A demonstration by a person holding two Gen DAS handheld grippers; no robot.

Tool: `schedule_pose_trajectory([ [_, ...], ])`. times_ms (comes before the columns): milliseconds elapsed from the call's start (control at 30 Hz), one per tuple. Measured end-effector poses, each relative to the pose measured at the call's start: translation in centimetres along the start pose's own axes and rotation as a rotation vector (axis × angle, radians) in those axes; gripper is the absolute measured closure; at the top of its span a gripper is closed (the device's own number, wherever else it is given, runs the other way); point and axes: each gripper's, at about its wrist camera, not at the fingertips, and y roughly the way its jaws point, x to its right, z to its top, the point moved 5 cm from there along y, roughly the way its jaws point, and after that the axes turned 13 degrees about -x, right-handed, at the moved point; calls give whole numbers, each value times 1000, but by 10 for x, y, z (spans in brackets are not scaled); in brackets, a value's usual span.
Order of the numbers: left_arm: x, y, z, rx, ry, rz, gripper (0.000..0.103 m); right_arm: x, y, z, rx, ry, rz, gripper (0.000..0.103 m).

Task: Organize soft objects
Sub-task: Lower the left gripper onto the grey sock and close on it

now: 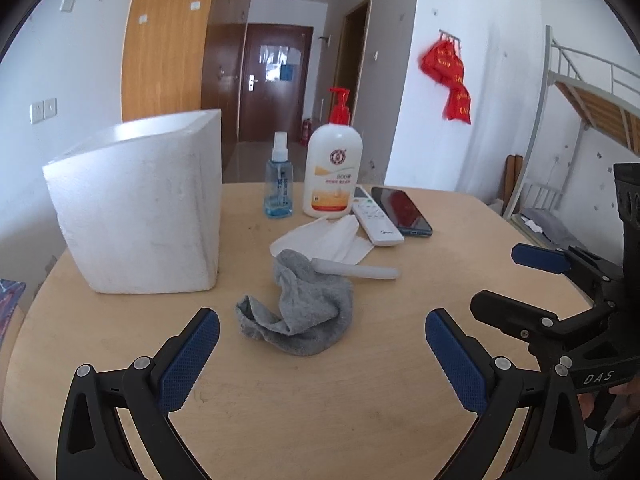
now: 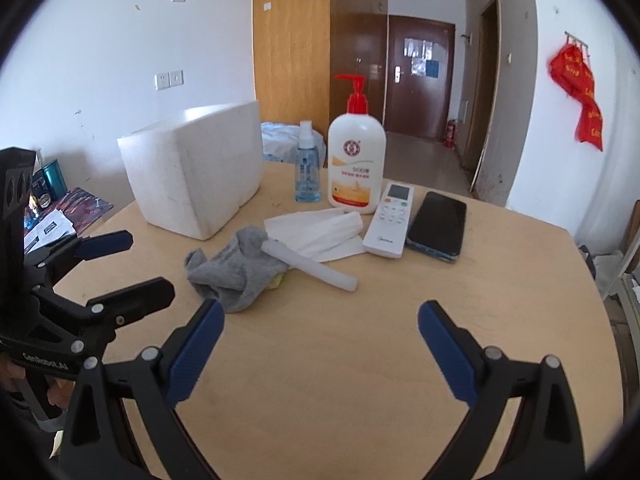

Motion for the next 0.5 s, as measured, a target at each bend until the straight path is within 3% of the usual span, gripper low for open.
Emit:
schedule_pose_trajectory([
  [167,-8,15,7,-50,-23,30,0,10,22,12,-56,5,48,9],
  [367,-12,29,11,-91,-35,-1,0,6,43,20,-116,-44,82,12],
  [500,-12,42,13,-127,-34,-16,0,5,54,23,-149,-58,107,21],
])
